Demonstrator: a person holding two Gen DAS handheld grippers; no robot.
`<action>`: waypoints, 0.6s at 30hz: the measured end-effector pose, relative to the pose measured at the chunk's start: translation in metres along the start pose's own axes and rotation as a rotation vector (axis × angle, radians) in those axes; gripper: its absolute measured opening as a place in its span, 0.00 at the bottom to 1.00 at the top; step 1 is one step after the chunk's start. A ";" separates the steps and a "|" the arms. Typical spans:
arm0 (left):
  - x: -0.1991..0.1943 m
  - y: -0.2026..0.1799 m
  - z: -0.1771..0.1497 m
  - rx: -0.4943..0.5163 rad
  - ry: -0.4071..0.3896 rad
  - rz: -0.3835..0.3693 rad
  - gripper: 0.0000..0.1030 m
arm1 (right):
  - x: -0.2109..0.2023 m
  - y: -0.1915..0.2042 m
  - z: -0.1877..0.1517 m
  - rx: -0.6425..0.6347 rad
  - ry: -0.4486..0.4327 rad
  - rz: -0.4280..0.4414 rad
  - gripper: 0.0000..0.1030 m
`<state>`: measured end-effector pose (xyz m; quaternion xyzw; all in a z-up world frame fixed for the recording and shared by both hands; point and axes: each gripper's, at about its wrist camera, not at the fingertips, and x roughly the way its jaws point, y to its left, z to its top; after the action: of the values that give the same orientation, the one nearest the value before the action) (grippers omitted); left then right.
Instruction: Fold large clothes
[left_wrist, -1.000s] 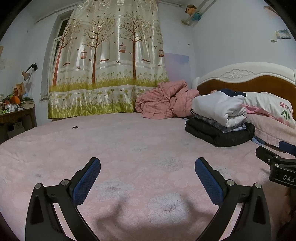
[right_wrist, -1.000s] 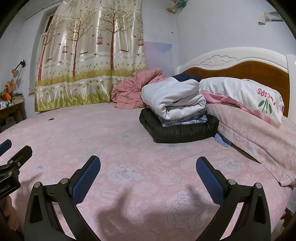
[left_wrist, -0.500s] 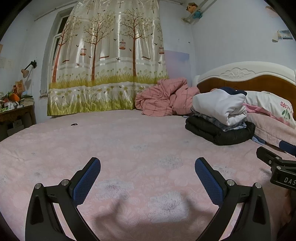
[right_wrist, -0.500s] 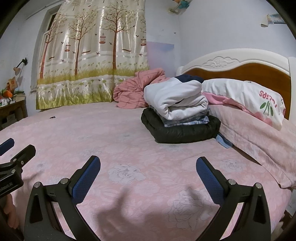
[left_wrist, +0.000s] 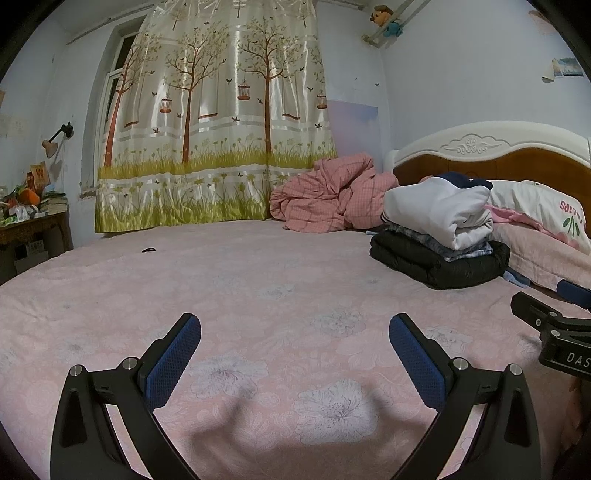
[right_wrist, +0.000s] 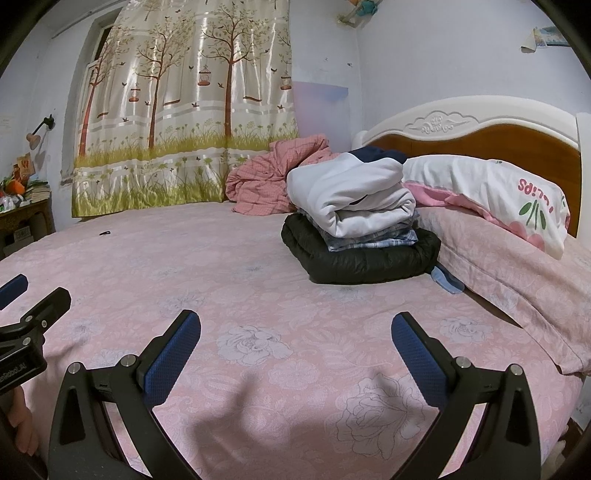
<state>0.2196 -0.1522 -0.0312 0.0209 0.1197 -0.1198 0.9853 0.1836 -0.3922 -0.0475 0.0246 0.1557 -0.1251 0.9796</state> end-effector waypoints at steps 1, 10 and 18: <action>0.000 0.002 0.000 0.000 0.001 0.000 1.00 | 0.001 0.000 0.000 0.000 0.001 0.002 0.99; -0.001 0.001 0.000 0.001 0.000 0.000 1.00 | 0.003 0.000 0.000 -0.002 0.000 0.003 0.99; -0.001 0.003 0.000 0.000 0.004 -0.002 1.00 | 0.003 -0.001 0.000 -0.001 0.002 0.004 0.99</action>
<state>0.2193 -0.1495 -0.0309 0.0212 0.1215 -0.1207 0.9850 0.1861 -0.3934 -0.0483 0.0243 0.1564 -0.1229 0.9797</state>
